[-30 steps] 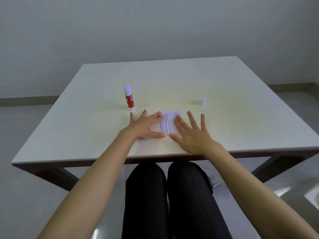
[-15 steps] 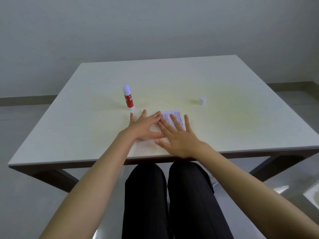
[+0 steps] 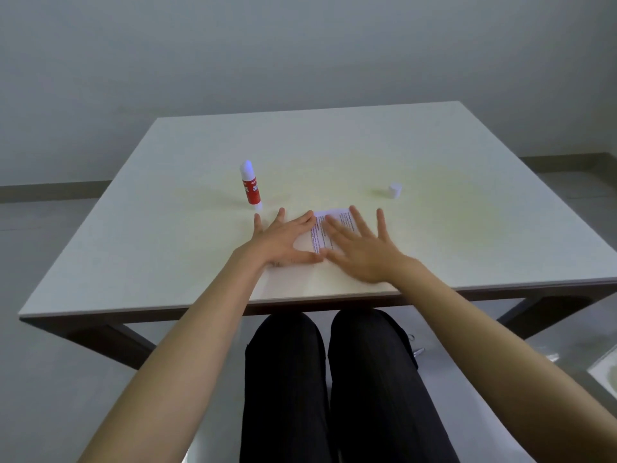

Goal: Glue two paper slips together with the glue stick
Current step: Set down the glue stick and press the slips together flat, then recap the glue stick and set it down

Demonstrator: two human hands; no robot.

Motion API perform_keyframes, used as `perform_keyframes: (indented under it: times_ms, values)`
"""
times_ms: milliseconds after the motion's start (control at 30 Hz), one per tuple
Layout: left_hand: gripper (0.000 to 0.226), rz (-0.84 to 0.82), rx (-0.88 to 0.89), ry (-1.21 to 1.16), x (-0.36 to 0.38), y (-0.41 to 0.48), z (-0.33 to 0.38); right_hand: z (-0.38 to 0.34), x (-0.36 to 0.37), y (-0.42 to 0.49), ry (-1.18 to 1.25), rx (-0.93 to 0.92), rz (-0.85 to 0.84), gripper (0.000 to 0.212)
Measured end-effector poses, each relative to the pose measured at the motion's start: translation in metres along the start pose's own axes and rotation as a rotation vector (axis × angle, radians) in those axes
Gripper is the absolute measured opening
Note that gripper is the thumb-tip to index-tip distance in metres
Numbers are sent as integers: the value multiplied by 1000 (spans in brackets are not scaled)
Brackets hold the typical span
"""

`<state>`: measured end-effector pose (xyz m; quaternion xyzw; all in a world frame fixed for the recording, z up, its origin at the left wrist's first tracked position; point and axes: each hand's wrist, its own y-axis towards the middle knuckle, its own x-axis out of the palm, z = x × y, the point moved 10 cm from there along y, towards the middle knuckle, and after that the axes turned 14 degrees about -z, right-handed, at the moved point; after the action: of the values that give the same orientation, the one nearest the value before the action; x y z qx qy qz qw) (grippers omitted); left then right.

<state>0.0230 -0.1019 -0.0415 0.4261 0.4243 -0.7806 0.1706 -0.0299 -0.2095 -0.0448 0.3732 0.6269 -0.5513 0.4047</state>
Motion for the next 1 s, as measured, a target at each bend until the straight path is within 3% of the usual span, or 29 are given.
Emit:
perform_keyframes:
  times_ms: [133, 233, 333, 500, 667, 767, 833, 900, 933, 1000]
  values:
    - [89, -18, -12, 6, -1, -1, 1, 24, -12, 3, 6, 127, -29, 76]
    - [90, -26, -16, 1, -1, -2, 1, -13, 4, -24, -29, -20, 71, 87]
    - [90, -32, -12, -3, 0, -2, 2, -24, 20, -40, 23, -90, 77, 84]
    - [89, -43, -20, 6, -1, -2, 2, 22, 2, -15, 64, 93, 1, 71]
    - [86, 54, 90, -192, 2, -7, 1, 21, 6, -13, 72, 97, 79, 71]
    - [73, 280, 196, -493, -14, -20, -5, 23, 3, -15, 57, 117, 127, 68]
    - [52, 688, 175, -774, -42, -47, -32, 22, 1, -17, 54, 115, 156, 67]
    - [44, 1053, 5, -895, -55, -76, -65, 19, 0, -23, 76, 100, 197, 68]
    - [51, 1104, -71, -923, -58, -79, -75, 19, -3, -26, 105, 91, 233, 67]
    - [70, 995, -169, -948, -60, -62, -86, 21, -9, -32, 201, 84, 292, 65]
